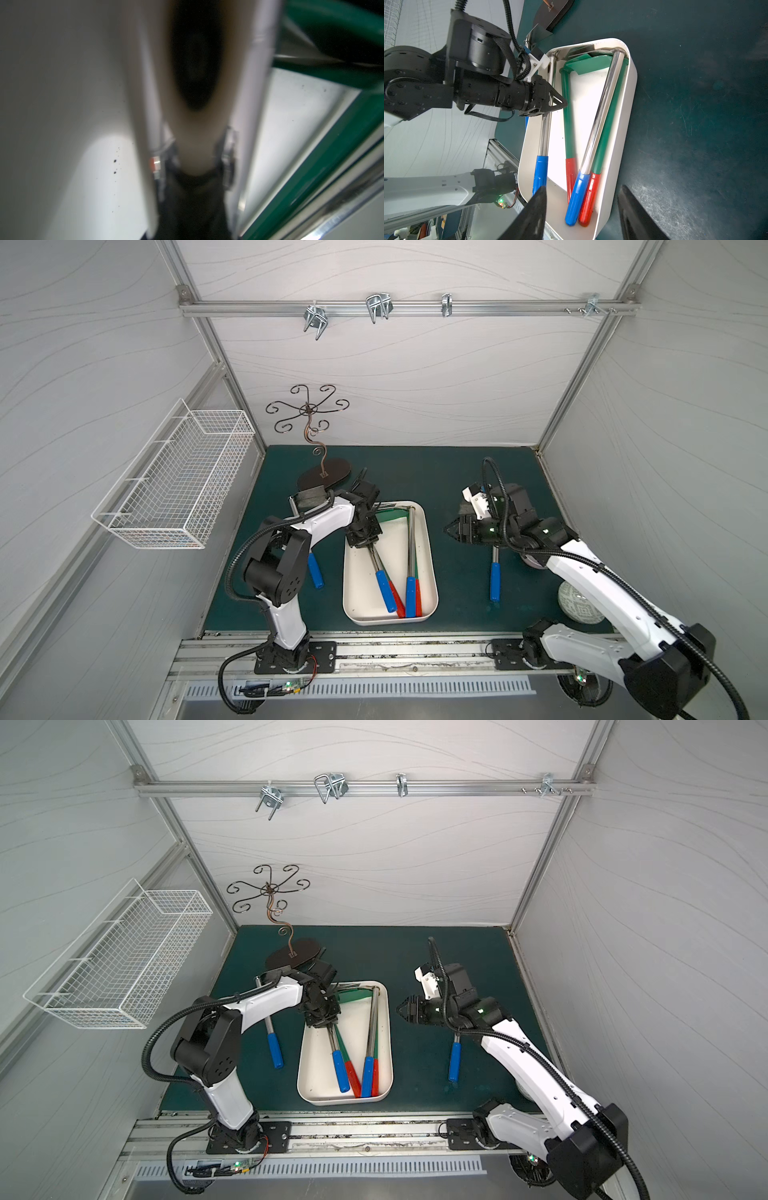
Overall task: Put the small hoe into the storage box
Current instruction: Place the hoe in the storage box.
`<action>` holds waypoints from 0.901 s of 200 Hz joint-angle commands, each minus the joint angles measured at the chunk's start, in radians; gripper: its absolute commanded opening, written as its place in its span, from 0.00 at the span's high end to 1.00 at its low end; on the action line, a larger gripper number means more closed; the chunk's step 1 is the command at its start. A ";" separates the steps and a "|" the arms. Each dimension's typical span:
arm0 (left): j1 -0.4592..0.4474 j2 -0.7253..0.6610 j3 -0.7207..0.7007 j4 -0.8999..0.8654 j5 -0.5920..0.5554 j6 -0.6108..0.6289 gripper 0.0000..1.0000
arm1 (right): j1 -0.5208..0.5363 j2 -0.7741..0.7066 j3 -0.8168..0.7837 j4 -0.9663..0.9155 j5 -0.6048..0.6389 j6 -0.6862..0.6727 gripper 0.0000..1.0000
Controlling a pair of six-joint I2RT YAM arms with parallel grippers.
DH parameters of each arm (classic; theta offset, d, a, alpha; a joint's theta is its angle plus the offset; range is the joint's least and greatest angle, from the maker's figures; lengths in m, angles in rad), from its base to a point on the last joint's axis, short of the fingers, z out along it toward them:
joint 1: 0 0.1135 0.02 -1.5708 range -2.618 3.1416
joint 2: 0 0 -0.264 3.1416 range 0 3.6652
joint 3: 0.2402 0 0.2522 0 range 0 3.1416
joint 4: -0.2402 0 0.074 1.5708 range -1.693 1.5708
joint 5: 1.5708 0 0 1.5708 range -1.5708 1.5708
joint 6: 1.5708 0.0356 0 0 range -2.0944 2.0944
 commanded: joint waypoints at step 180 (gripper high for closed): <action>-0.004 0.045 0.032 0.047 0.014 -0.036 0.56 | -0.005 0.002 -0.027 -0.001 -0.018 0.002 0.44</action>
